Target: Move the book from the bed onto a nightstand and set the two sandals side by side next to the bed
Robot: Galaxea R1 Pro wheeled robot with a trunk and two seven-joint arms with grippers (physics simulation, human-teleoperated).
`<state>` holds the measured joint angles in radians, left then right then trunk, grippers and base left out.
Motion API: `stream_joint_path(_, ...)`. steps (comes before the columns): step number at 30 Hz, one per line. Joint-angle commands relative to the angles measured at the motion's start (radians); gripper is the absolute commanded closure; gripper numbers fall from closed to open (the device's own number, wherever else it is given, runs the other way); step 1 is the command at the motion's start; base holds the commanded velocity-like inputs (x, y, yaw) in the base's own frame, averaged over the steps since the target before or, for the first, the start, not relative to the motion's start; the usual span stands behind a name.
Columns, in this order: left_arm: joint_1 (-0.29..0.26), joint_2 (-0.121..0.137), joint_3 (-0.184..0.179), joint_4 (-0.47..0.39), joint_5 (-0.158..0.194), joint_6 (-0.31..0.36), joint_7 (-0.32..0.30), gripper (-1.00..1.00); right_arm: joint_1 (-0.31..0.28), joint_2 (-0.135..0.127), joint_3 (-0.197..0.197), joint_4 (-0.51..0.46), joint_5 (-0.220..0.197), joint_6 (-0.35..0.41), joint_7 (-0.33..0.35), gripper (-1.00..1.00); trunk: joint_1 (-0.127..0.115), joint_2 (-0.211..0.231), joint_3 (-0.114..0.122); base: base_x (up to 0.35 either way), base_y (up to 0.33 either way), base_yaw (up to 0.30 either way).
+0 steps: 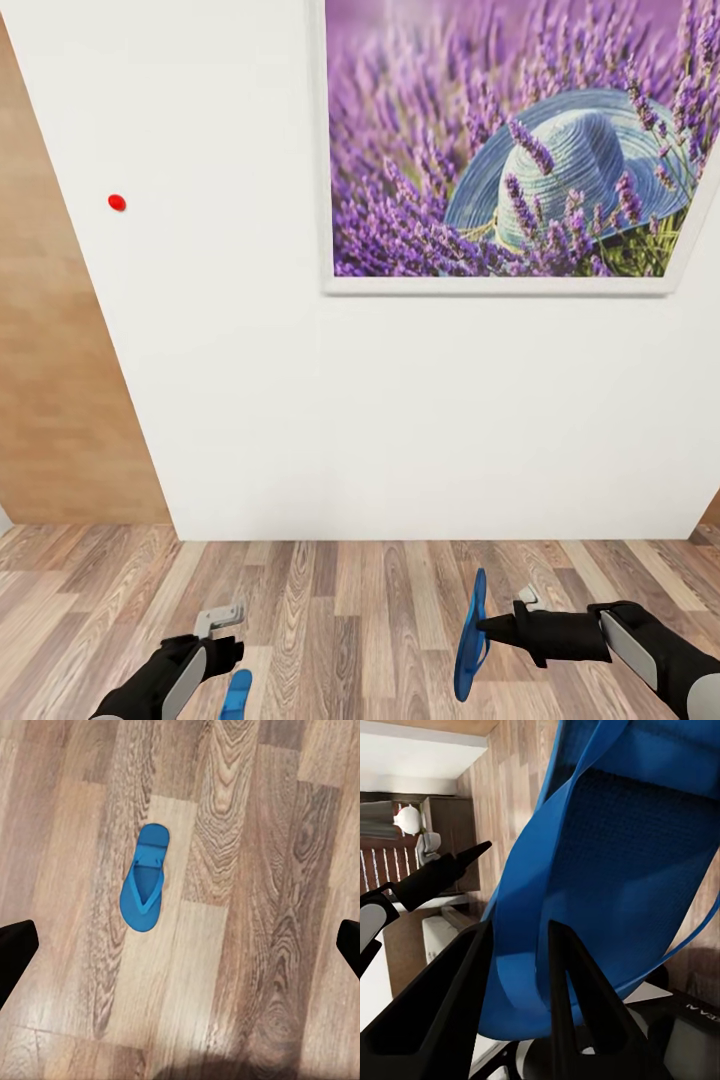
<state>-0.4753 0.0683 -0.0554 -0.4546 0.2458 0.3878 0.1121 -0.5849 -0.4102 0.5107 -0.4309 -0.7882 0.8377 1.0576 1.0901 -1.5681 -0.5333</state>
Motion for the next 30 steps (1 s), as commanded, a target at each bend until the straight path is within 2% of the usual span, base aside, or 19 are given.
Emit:
stream_joint_path(1, 0.000, 0.001, -0.006, -0.002, 0.010, 0.005, 0.008, -1.00, -0.001, -0.001, 0.005, 0.000, -0.008, 0.006, 0.002, 1.00, 0.004, -0.008, -0.004, 0.000, 0.000, 0.000)
stream_joint_path(30, 0.000, 0.001, -0.007, -0.001, 0.010, 0.003, 0.008, -1.00, -0.001, -0.001, 0.005, -0.001, -0.009, 0.005, 0.002, 1.00, 0.115, -0.211, -0.095, 0.000, 0.000, 0.000)
